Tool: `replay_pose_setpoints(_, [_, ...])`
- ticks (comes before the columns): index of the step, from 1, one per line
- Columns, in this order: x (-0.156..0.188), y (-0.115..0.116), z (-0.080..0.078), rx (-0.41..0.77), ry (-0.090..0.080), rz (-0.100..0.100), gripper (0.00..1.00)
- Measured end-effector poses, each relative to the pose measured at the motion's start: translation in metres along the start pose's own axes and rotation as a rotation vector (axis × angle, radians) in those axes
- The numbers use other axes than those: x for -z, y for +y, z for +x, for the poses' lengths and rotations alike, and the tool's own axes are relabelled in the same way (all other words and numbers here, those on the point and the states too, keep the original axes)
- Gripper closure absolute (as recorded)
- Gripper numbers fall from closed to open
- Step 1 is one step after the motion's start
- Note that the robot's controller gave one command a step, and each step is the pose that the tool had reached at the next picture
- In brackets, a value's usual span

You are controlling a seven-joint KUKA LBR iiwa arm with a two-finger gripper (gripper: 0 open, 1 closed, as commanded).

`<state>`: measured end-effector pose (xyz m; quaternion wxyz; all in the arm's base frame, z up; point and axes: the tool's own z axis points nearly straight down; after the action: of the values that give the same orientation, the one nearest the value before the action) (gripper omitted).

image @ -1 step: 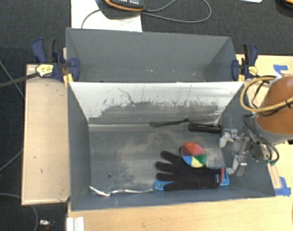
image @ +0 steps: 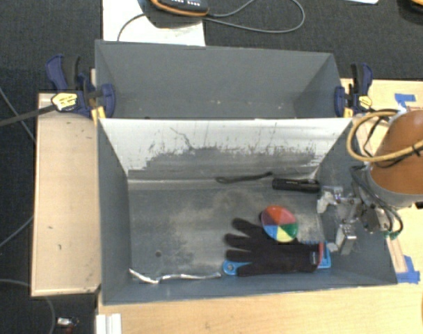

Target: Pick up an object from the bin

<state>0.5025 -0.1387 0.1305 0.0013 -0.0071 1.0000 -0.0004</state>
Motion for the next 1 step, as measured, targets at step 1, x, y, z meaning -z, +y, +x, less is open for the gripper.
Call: replay_pose_setpoints(1, [-0.0384, 0.0355, -0.0066, 0.176, -0.006, 0.003, 0.00])
